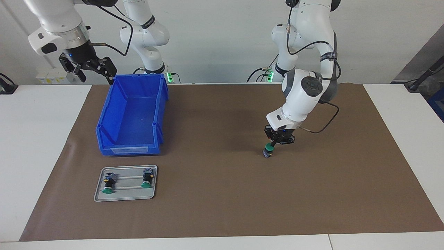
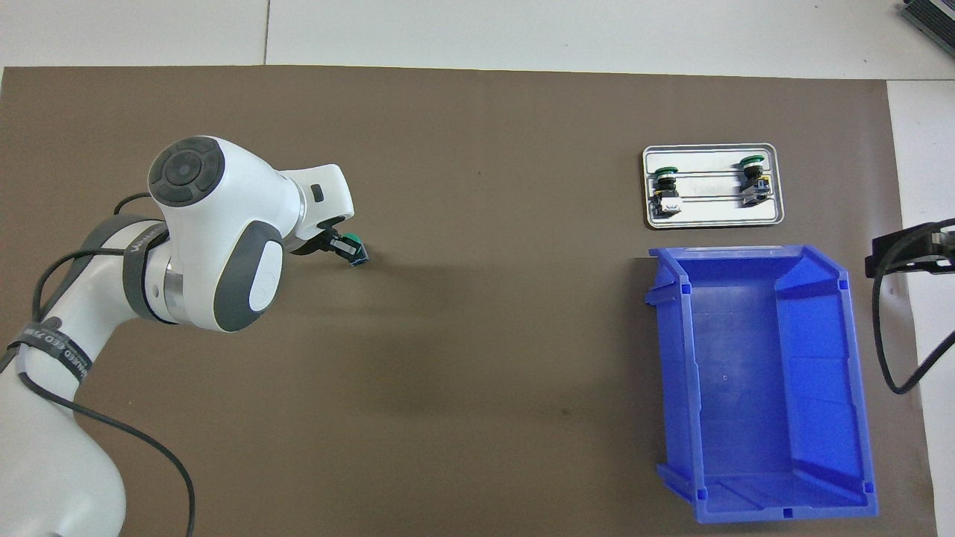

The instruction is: Place and press button with both arms

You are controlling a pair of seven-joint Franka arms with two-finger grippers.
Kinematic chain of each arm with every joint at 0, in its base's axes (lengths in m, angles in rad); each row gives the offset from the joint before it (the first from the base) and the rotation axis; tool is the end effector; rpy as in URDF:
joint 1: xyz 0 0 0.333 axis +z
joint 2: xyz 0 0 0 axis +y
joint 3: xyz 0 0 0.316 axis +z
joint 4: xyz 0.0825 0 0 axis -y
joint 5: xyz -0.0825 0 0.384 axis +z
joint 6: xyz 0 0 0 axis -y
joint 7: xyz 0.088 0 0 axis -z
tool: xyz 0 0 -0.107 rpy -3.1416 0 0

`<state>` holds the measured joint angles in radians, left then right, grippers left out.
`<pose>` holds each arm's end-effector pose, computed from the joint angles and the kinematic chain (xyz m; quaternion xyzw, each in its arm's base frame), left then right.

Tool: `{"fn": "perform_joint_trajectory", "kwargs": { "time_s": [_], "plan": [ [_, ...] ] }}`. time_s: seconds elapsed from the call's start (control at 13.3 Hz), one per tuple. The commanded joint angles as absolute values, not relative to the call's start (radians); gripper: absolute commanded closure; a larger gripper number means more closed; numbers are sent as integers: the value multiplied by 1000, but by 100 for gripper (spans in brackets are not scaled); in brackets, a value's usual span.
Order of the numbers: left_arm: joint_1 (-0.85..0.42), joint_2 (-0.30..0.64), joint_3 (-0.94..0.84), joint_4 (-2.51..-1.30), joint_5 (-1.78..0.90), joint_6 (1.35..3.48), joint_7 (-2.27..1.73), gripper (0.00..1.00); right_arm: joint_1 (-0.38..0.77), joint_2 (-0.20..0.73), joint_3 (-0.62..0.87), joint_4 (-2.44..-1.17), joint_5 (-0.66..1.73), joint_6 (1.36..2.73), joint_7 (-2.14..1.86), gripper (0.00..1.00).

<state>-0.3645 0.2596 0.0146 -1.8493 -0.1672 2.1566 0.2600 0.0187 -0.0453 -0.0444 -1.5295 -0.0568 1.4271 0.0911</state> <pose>0.5857 -0.2215 0.3891 0.9637 -0.2570 0.0207 0.0698 0.5249 -0.0208 0.6561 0.9973 -0.0615 -0.0277 0.0281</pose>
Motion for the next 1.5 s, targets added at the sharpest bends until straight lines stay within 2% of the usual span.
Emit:
{"fn": "perform_joint_trajectory", "kwargs": {
  "time_s": [0.0,0.08,0.15,0.23,0.3,0.68,1.05,1.43],
  "plan": [
    [-361,233,26,-1809,-141,2088,215,100,3,-43,-35,-1517,-35,1413,84,0],
    [-344,210,38,-1810,-141,2066,209,96,3,-43,-34,-1519,-35,1413,84,0],
    [-330,187,50,-1812,-140,2045,196,57,3,-43,-35,-1517,-35,1413,84,0],
    [-315,167,66,-1816,-138,2037,195,7,3,-43,-35,-1517,-35,1413,84,0],
    [-292,146,71,-1819,-138,2016,196,0,3,-43,-34,-1517,-35,1413,84,0],
    [-106,89,72,-1780,-112,1933,204,0,3,-43,-34,-1517,-35,1413,84,0],
    [-60,-34,74,-1769,-12,1804,193,0,3,-43,-35,-1519,-35,1413,84,0],
    [-60,-22,71,-1564,-9,1574,130,0,-9,-49,-35,-1520,-35,1411,84,0]
  ]
}}
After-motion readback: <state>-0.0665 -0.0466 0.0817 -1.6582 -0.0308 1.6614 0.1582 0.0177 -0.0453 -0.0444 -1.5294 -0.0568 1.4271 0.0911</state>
